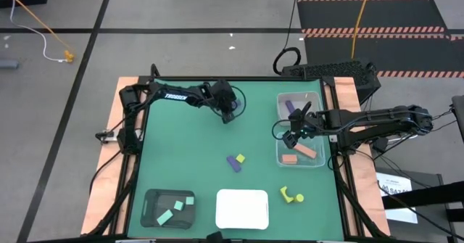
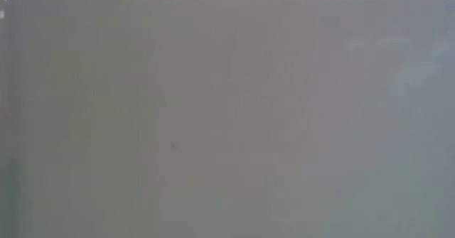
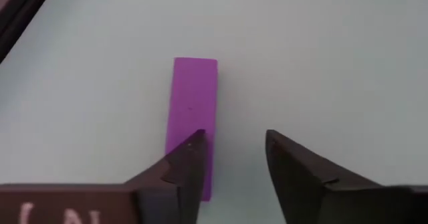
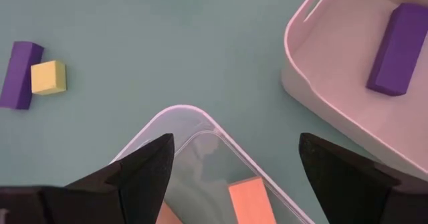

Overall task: Sort & place blocks by color
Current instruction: Put the top purple block into the gray bin

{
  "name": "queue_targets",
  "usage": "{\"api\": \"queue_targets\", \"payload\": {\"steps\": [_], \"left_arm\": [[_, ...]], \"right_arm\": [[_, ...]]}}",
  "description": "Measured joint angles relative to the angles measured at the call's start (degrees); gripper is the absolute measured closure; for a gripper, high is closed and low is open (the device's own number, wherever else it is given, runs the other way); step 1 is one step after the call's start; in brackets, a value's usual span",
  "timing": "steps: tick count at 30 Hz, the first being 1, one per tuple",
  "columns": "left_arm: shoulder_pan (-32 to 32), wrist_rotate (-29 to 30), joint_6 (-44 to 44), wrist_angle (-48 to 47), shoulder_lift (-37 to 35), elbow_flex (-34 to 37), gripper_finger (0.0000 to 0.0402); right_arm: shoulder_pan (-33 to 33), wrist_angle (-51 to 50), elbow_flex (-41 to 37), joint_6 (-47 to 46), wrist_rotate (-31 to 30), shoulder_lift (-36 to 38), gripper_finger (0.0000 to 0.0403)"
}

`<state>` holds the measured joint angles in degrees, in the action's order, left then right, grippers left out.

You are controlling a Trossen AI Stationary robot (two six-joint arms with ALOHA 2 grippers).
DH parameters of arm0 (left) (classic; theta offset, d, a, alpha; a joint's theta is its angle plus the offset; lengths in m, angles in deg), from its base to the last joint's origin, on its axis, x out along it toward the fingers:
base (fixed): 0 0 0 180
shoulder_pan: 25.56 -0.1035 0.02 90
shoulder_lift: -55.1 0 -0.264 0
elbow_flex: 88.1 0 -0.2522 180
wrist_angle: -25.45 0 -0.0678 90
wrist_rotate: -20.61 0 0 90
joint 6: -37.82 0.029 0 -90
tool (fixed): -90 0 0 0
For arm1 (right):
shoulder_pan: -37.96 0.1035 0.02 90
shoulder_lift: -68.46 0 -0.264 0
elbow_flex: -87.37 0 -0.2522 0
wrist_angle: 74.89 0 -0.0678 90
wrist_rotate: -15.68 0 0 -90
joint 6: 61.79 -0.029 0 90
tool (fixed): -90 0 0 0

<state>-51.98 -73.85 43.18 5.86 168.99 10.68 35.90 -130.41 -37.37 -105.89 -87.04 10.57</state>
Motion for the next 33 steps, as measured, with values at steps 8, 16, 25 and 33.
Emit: {"api": "queue_targets", "payload": {"steps": [8, 16, 25, 33], "left_arm": [[0.07, 4.76, 3.15, -0.23, -0.22, 0.07, 0.0203], [-0.03, 5.2, 3.4, -0.32, -2.42, 0.16, 0.0218], [-1.9, 5.2, 5.53, -0.52, -2.76, 0.11, 0.0224], [-4.91, 4.05, 5.72, -1.16, -0.02, 0.13, 0.0227]], "right_arm": [[0.0, -0.02, 0.0, 0.23, 0.98, 0.0, 0.009], [0.0, -0.02, 0.0, 0.25, 0.99, 0.01, 0.009], [0.0, 0.39, 0.0, 1.34, 0.93, 0.02, 0.009], [0.0, 0.68, 0.0, 1.33, 0.85, 0.0, 0.009]]}}
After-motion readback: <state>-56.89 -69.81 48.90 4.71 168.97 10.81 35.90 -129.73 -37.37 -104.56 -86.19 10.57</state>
